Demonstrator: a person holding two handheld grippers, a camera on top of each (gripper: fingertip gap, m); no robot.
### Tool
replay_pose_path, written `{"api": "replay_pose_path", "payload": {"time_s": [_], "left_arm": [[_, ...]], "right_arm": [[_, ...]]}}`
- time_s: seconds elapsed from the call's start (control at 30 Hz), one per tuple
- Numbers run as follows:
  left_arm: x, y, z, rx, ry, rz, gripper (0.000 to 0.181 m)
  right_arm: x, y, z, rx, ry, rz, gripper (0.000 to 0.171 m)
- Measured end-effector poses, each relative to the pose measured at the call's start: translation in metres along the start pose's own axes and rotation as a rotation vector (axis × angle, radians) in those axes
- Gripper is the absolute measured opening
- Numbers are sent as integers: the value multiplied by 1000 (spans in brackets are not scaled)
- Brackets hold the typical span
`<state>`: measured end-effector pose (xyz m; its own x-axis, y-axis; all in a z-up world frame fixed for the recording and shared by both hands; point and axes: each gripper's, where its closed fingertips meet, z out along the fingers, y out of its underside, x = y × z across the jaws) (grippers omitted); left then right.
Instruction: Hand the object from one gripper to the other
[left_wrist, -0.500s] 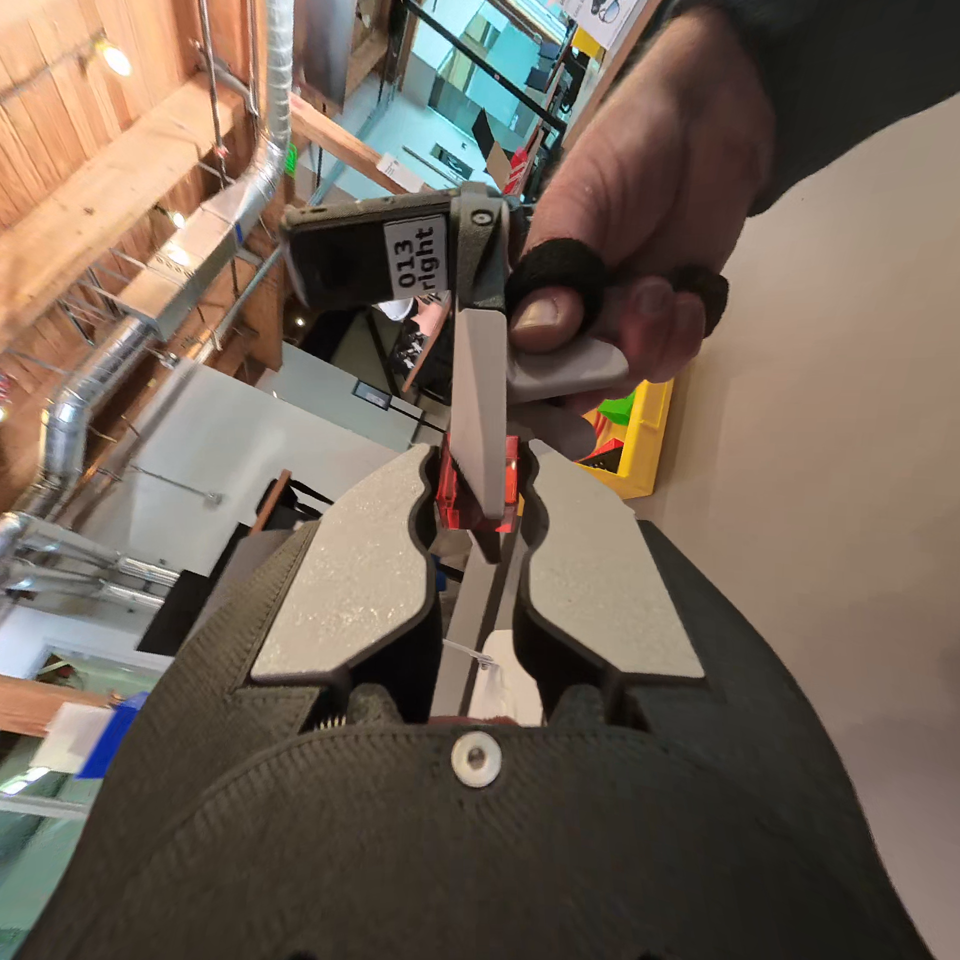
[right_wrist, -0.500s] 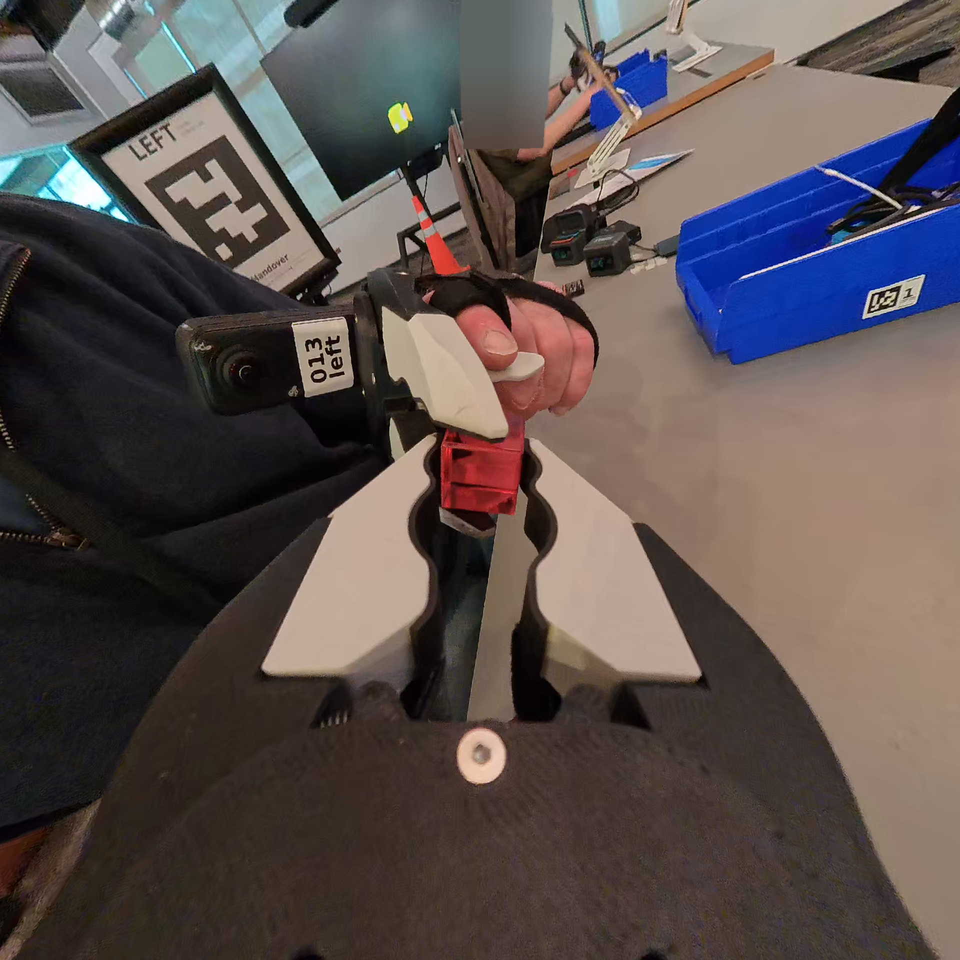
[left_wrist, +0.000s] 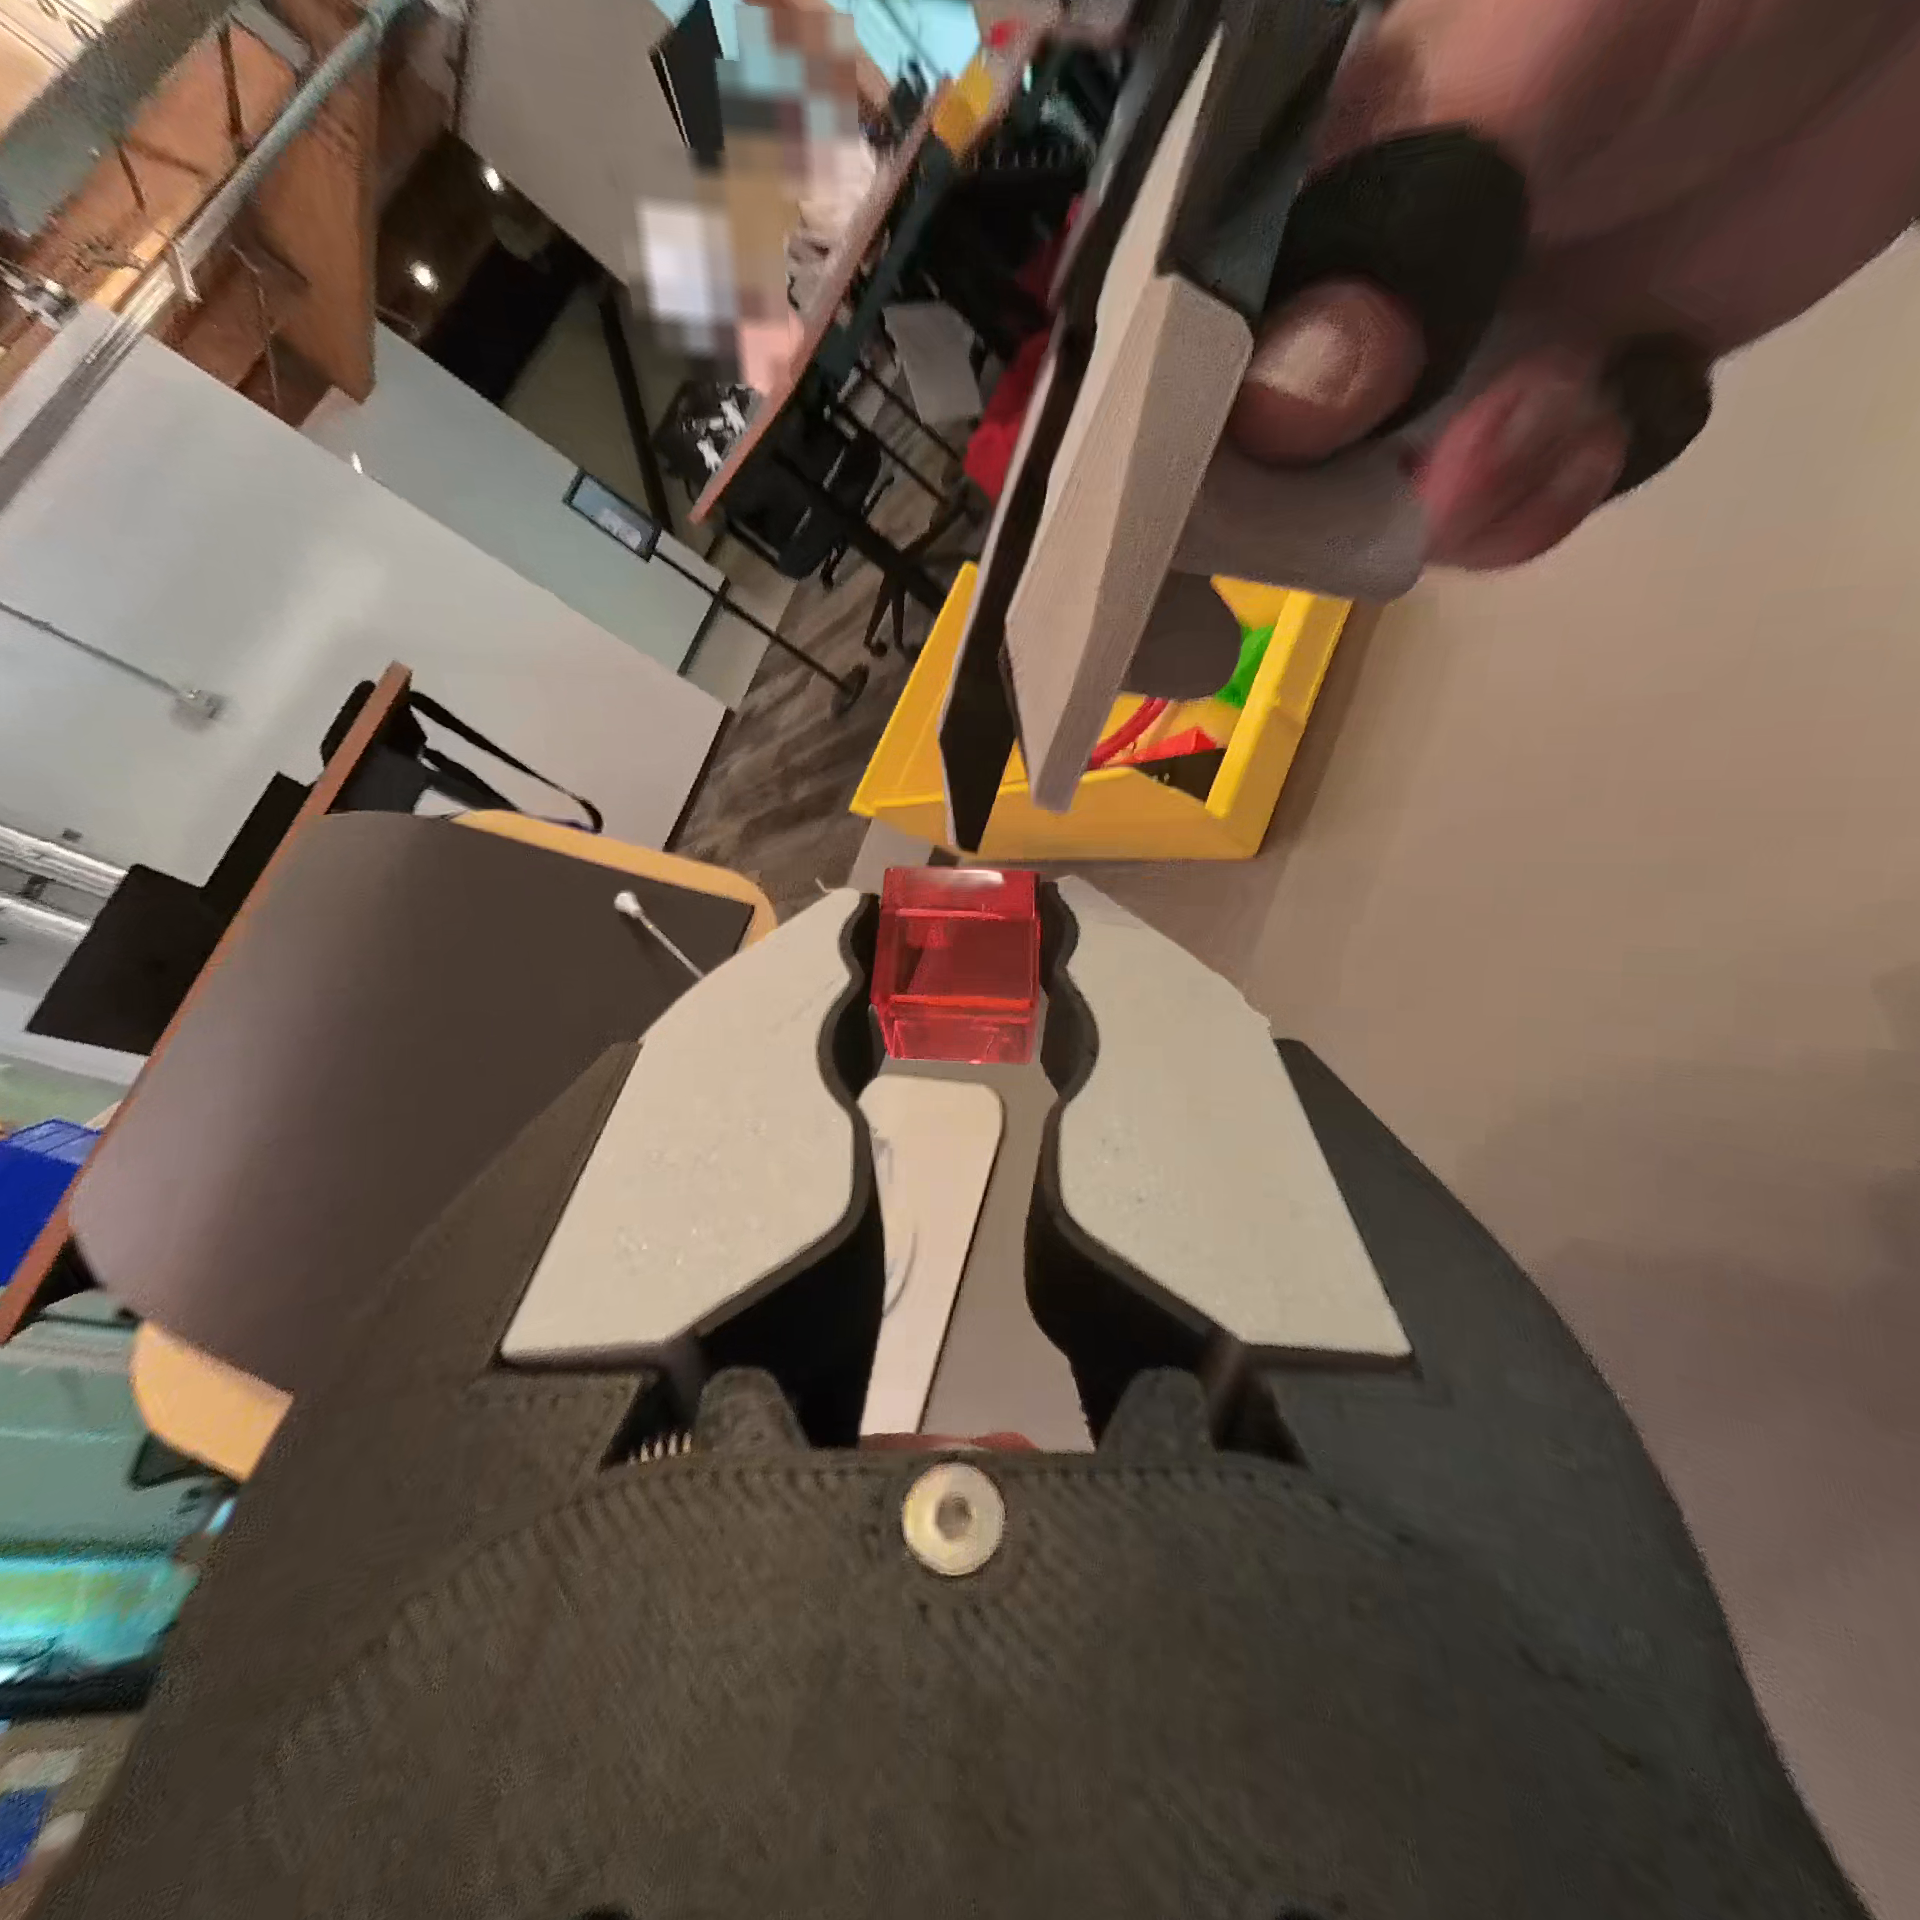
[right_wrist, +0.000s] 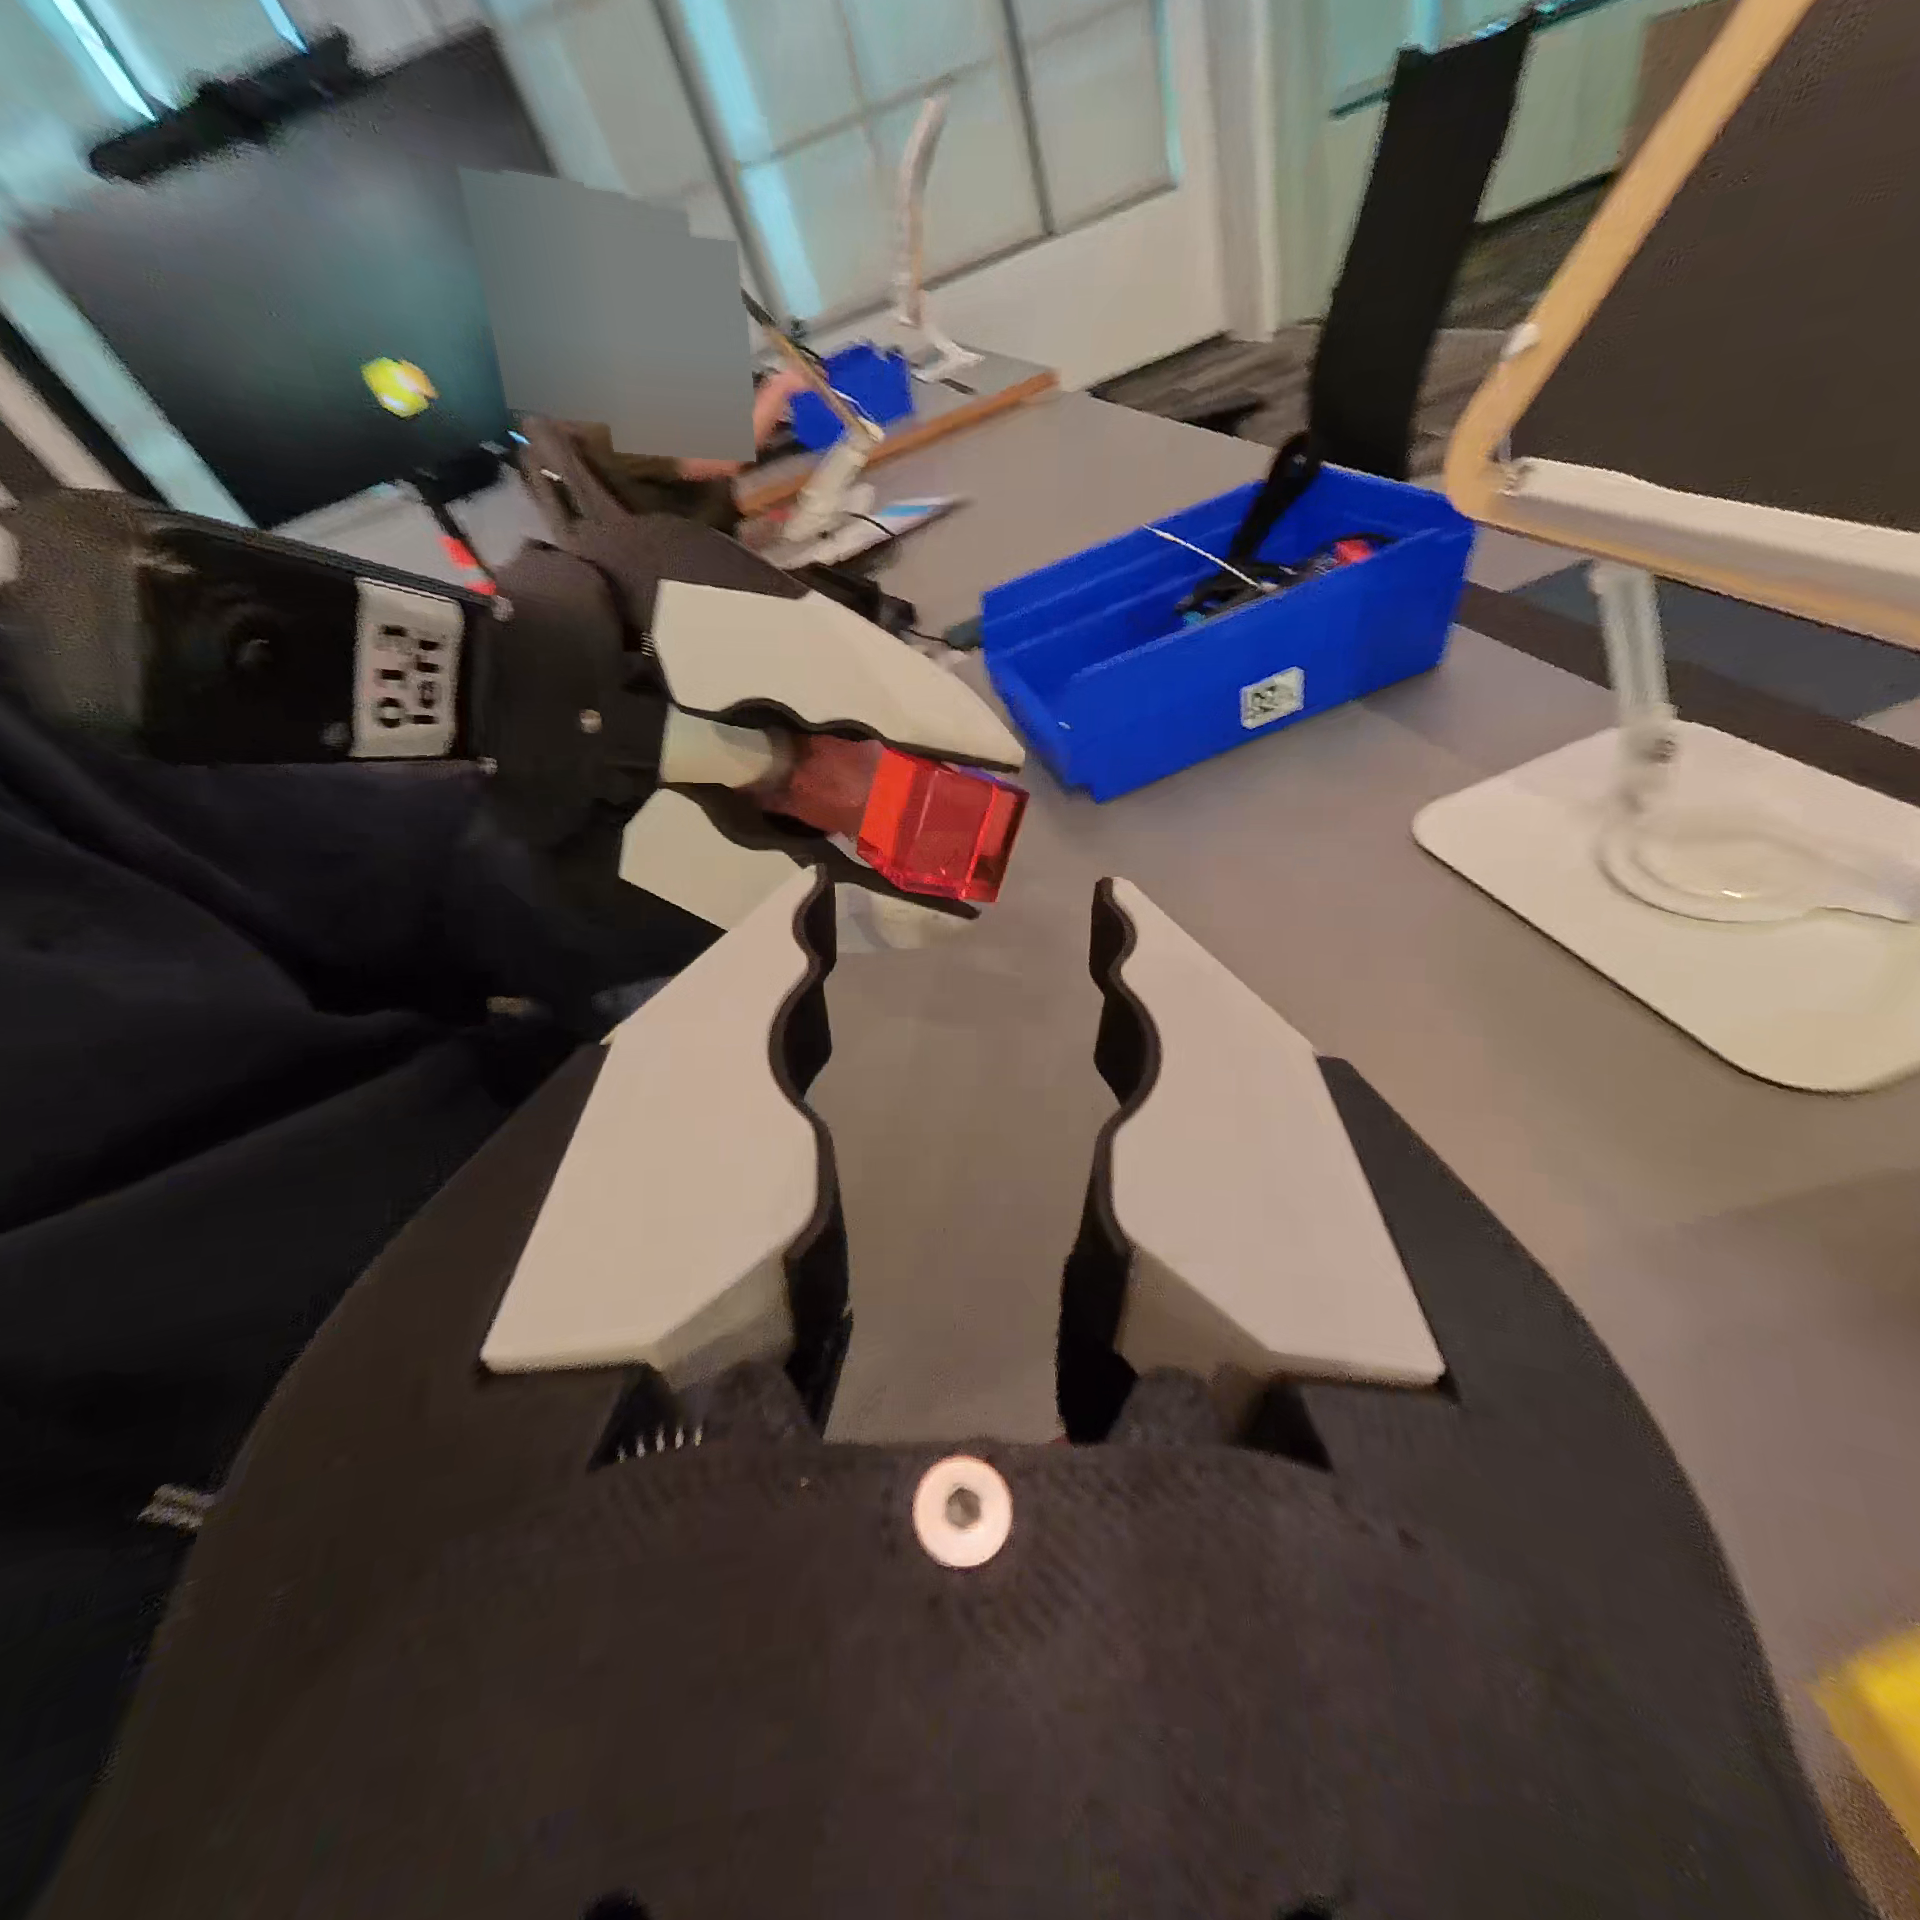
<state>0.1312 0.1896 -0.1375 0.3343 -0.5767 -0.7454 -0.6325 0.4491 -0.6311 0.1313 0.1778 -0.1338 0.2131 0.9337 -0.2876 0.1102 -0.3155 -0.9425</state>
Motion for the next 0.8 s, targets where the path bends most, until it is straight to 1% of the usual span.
{"api": "replay_pose_path", "payload": {"time_s": [0.07,0.13,0.23,0.3,0.37,0.4,0.5,0.6,0.8], "left_arm": [[-2,4,2,-49,-31,61,29],[-3,13,7,-147,-70,167,28],[4,14,12,-202,-83,240,28],[7,14,16,-229,-102,301,29],[13,15,19,-253,-96,315,29],[15,16,20,-260,-99,333,29],[16,17,22,-280,-106,343,28],[17,16,22,-265,-111,356,28],[17,-1,17,-110,-105,313,32]], "right_arm": [[1,1,1,-14,68,-4,47],[-1,3,6,-21,98,8,44],[11,12,12,-43,205,-13,41],[11,15,17,-42,208,0,39],[13,22,22,-65,220,-11,37],[13,22,24,-58,227,-18,32],[15,22,24,-36,238,-28,31],[13,21,23,-22,187,-18,31],[-5,14,16,50,-65,95,30]]}}
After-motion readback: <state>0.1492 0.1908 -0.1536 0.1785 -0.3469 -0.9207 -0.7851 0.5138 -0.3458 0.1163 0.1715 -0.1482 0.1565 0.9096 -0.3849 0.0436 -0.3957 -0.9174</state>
